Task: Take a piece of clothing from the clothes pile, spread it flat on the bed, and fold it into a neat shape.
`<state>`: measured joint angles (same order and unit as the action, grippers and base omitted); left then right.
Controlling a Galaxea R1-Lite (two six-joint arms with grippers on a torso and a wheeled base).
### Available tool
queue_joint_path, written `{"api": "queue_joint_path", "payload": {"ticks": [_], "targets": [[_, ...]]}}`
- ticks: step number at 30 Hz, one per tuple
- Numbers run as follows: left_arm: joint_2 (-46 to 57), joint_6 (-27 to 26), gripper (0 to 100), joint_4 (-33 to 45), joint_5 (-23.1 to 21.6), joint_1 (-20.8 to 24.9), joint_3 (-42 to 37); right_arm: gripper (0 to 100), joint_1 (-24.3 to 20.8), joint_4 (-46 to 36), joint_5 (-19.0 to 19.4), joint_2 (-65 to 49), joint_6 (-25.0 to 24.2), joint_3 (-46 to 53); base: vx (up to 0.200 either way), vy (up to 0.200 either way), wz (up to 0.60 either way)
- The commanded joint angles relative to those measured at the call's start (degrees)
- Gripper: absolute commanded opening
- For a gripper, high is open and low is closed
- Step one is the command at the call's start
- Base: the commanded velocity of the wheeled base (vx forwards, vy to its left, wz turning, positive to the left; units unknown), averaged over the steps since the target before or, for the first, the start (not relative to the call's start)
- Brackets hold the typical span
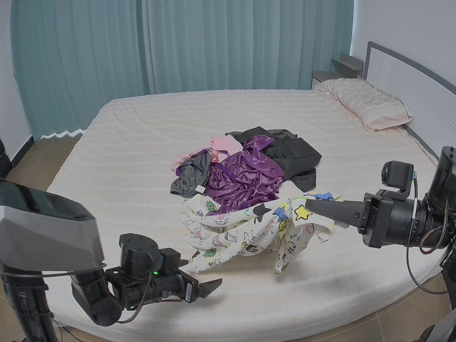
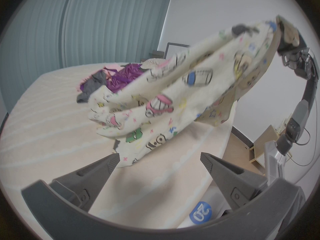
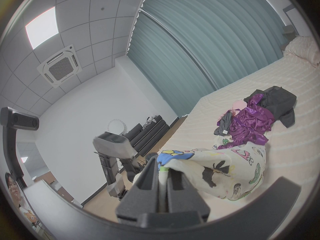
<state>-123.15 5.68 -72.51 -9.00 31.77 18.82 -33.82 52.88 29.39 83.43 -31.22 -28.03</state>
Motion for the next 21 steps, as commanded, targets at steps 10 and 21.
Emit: {"api": "queue_joint_path", "payload": {"ticks": [10, 21], "targets": [[-16.68, 6.54, 100, -4.48, 4.95, 2.86, 12.2, 0, -0.2, 0.03, -0.04, 0.59, 0.02, -3.53, 0.0, 0.0, 0.0], [-20.38, 11.28, 100, -4.48, 8.38, 1.72, 18.88, 0, 0.15, 0.29, -0.12, 0.85, -0.07, -3.53, 0.0, 0.0, 0.0]]}}
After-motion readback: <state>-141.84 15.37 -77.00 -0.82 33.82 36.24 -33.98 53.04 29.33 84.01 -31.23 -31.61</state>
